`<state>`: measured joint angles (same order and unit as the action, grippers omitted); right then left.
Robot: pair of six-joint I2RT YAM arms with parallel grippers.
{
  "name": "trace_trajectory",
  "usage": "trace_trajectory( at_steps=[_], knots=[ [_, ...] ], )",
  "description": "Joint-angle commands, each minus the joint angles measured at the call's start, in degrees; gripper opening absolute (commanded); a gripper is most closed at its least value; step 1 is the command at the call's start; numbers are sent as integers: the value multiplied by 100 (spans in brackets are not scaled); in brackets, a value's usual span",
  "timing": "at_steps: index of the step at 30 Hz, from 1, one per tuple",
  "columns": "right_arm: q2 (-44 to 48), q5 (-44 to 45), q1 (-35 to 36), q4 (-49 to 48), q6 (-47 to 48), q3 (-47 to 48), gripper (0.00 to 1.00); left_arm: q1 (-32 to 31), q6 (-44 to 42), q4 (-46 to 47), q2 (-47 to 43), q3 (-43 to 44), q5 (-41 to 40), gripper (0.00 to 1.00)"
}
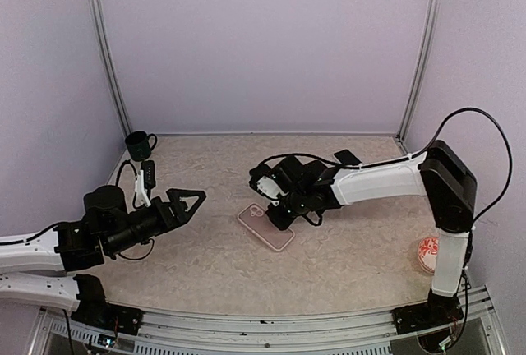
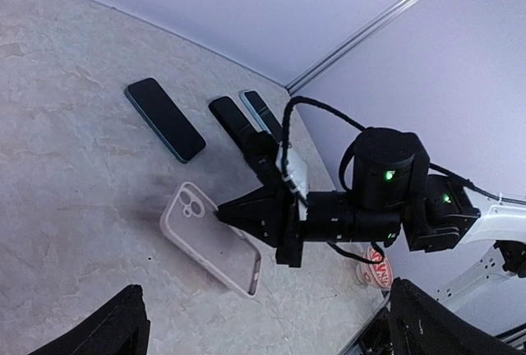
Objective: Put the phone into the phone case
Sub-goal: Place the phone case at the center of the board.
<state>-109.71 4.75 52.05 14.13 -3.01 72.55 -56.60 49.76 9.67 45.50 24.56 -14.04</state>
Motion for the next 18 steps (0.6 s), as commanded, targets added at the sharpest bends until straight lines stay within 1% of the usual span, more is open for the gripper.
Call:
trace_trajectory(
  at_steps=[1, 3, 7, 11, 18],
  knots=[
    [-738, 174, 307, 328, 716, 958, 0, 57, 163, -429, -354, 21, -230, 99],
    [-1009, 87, 374, 415, 971, 1358, 0, 57, 220, -484, -526, -60, -241, 99],
    [-1327, -95, 428, 573, 1338, 1820, 0, 61, 322, -576, -793, -181, -269, 99],
    [-1450, -350, 446, 658, 1612, 2050, 0, 61, 358, -598, -902, -231, -290, 99],
    [-1671, -464, 455, 767, 1825, 2277, 0, 73, 349, -537, -768, -172, -270, 99]
  ],
)
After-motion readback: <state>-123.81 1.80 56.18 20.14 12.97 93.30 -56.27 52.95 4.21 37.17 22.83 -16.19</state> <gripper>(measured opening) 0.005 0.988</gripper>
